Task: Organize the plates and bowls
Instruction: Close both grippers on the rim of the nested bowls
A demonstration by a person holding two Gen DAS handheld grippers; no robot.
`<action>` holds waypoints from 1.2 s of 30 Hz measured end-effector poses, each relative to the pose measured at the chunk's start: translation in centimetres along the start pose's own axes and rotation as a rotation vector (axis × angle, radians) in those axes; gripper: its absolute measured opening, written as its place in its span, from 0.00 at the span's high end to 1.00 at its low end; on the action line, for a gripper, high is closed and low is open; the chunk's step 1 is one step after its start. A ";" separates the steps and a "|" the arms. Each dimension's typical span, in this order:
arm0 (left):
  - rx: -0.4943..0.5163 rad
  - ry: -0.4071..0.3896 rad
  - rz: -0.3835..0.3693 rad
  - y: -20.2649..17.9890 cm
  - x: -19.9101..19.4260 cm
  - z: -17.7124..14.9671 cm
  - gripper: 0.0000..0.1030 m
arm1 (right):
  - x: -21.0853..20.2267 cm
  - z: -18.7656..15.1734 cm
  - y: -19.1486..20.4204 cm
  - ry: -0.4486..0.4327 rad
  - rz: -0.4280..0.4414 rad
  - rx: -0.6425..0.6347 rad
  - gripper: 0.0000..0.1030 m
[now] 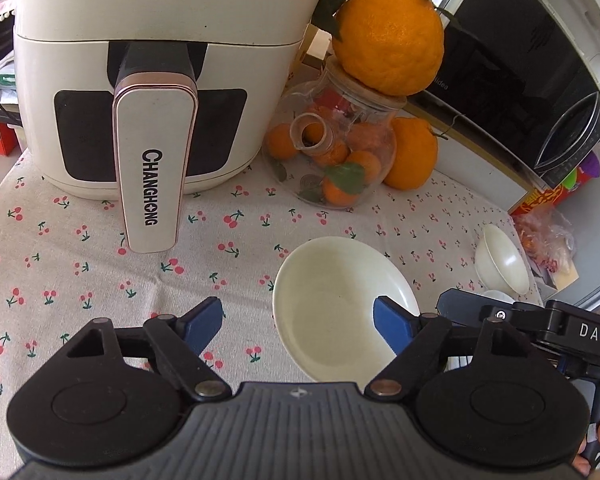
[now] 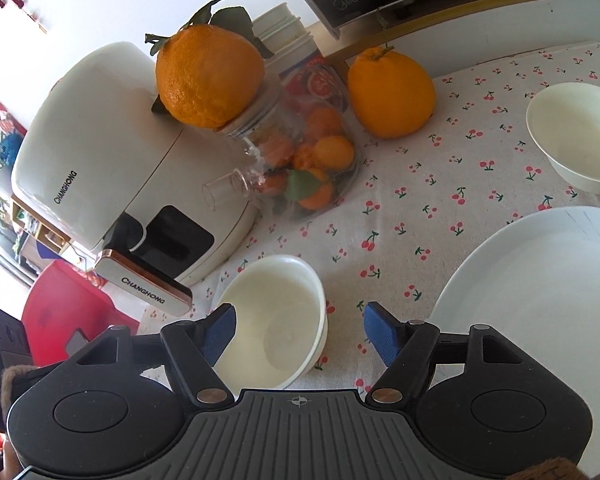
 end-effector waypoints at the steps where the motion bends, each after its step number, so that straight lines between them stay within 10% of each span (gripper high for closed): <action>1: -0.002 0.001 -0.004 0.0 0.2 0.1 0.27 | 0.1 0.1 -0.1 -0.002 0.002 -0.001 0.30; 11: -0.024 0.042 -0.003 0.8 1.2 0.4 0.61 | 1.3 0.6 -0.8 0.010 0.000 0.006 0.42; 23: -0.043 0.053 0.000 1.2 1.2 0.4 0.82 | 2.3 0.4 -1.0 0.038 -0.033 -0.001 0.75; 36: -0.021 0.053 -0.014 0.5 0.9 0.4 0.90 | 2.5 0.2 -0.9 0.049 -0.029 -0.008 0.88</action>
Point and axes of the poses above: each gripper's, at about its wrist camera, not at the fingertips, and x roughly the way its jaws point, y to its left, z to its top, the point moved 2 cm from there along x, roughly the way its jaws point, and after that the axes turned 12 degrees about y, right-handed, at the moved point
